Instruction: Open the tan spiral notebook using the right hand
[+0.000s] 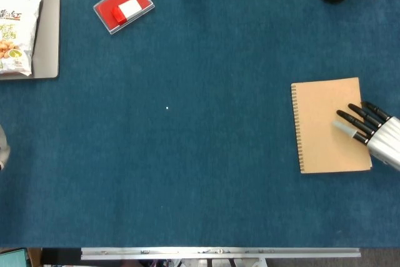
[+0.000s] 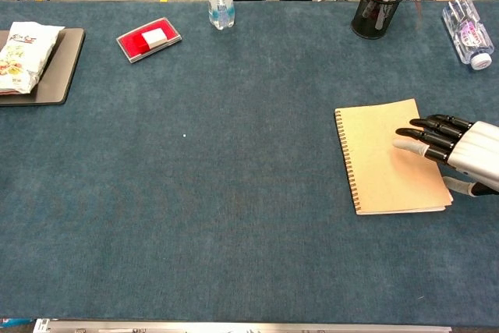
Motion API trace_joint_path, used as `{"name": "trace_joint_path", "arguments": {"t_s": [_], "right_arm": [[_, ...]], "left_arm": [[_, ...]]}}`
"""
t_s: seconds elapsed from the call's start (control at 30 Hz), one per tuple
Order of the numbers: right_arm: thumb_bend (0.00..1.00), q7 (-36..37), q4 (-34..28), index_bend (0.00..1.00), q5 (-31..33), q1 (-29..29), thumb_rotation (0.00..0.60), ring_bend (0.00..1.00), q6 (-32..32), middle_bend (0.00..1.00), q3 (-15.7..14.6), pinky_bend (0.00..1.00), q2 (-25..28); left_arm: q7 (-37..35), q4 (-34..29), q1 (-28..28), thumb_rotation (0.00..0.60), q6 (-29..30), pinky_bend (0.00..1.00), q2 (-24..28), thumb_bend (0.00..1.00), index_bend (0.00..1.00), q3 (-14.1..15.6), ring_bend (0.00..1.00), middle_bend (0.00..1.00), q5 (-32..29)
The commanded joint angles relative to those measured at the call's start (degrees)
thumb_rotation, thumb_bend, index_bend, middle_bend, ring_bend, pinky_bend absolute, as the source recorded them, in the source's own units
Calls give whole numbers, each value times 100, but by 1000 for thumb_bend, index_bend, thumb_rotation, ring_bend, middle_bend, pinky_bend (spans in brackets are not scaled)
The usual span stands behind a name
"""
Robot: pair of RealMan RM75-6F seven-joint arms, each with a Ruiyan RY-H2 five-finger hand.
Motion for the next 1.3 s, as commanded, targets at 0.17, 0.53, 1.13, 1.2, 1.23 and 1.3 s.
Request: {"name": "trace_joint_path", "arguments": {"t_s": [0.17, 0.53, 1.13, 1.2, 1.23, 1.3], "right_arm": [[395, 48, 69, 0, 30, -23, 600, 0, 17, 112, 6, 137, -48], [254, 40, 142, 0, 80, -47, 600, 0, -43, 118, 12, 137, -103], [214, 32, 137, 0, 112, -29, 600, 0, -129, 118, 4, 137, -159], [214, 35, 139, 0, 114, -17, 600, 0, -142, 118, 6, 137, -179], [214, 33, 141, 0, 114, -13, 600, 0, -148, 118, 6, 137, -188], [214, 31, 147, 0, 117, -2, 600, 0, -165, 118, 8, 137, -210]], "left_arm": [[-2, -2, 3, 600, 6, 718, 4, 300, 661, -4, 574, 611, -3], [-2, -11, 5, 600, 4, 718, 13, 300, 661, -6, 573, 612, -9], [-16, -17, 8, 600, 11, 718, 26, 300, 661, -7, 574, 612, -1], [-14, -17, 8, 600, 9, 718, 25, 300, 661, -4, 573, 612, 1], [-14, -19, 8, 600, 9, 718, 27, 300, 661, -4, 573, 612, 2], [-20, -23, 10, 600, 13, 718, 29, 300, 660, -6, 574, 612, 0]]}}
